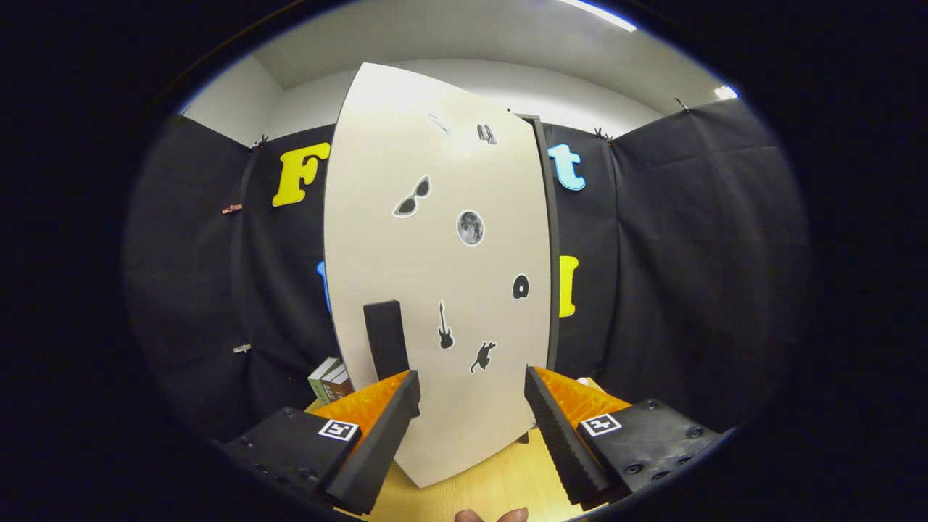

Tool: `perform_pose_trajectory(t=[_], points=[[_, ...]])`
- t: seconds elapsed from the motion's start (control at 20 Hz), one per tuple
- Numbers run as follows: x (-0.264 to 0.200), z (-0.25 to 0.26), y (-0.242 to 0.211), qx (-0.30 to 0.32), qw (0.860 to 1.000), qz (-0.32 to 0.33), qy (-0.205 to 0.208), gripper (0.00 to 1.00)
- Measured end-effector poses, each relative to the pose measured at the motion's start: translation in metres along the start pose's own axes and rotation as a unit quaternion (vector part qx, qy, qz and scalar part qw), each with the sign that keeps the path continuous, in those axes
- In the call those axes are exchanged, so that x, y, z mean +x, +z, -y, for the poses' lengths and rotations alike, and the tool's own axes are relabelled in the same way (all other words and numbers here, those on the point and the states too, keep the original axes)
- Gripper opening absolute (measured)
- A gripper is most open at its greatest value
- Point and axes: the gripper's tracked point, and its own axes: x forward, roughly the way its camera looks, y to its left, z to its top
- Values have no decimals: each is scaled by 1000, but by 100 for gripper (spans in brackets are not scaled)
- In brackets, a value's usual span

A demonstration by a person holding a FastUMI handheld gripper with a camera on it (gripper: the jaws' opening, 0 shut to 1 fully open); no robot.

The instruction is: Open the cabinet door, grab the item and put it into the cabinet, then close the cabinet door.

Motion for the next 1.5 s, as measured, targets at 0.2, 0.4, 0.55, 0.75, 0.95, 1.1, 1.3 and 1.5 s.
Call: perform_pose_trajectory(t=[0.2,0.4,0.55,0.75,0.95,1.1,1.3,1.5], points=[[0,-6,5,2,1000,5,0,95],[1,-11,3,4,1000,4,1,95],[1,-12,1,-6,1000,5,2,95],[2,-13,2,-10,1000,8,2,95],[2,-11,3,-14,1000,11,0,95],[3,-11,3,-10,1000,10,-1,95],[4,-13,2,-9,1000,10,1,95],[5,-18,2,-13,1000,11,5,95]])
